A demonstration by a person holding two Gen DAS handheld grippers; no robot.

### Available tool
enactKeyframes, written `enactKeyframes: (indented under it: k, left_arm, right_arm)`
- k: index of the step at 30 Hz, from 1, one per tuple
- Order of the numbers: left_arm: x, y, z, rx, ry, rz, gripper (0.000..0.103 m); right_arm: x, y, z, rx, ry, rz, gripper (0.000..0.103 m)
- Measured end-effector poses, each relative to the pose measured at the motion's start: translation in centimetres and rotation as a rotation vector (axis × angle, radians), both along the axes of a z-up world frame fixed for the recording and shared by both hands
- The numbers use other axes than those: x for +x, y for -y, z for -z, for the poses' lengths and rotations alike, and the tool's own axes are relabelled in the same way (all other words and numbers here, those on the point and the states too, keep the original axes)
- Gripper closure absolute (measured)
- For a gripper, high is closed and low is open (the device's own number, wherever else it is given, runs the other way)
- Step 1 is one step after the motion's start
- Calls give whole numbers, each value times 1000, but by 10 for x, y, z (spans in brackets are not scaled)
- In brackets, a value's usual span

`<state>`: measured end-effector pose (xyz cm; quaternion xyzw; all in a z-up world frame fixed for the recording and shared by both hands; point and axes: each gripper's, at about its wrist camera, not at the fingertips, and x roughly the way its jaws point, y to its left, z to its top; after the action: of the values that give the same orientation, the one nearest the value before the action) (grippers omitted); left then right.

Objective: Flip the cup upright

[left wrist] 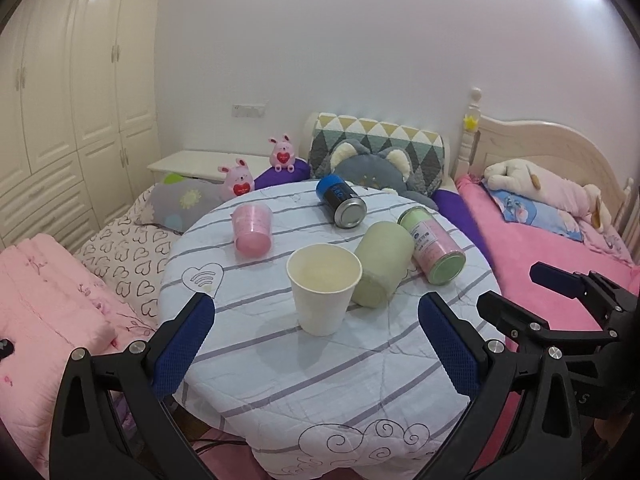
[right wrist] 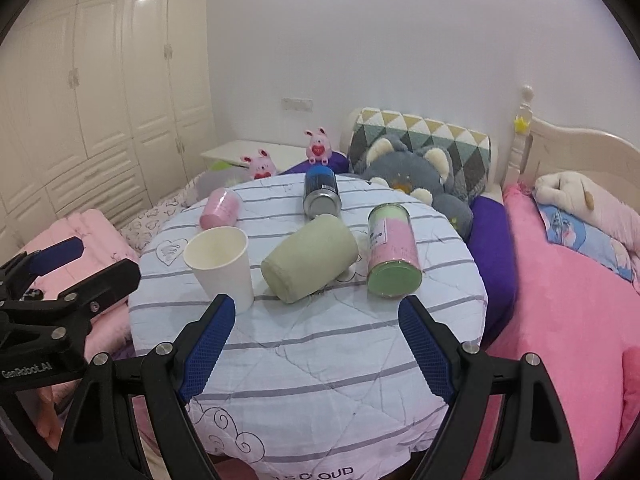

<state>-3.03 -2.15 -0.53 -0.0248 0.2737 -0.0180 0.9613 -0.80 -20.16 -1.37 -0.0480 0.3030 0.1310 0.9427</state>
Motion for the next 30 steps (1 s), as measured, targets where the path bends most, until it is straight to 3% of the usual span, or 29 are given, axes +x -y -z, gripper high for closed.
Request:
enactKeyframes:
  k: [9, 30]
  left_arm:
    - [-24, 16, -12, 73, 145, -46, 0]
    - [-21, 19, -9, 120, 156, -115, 0]
  right_arm:
    - [-12, 13, -1, 54, 52, -29, 18]
    - [-13, 20, 3, 73, 63, -47, 18]
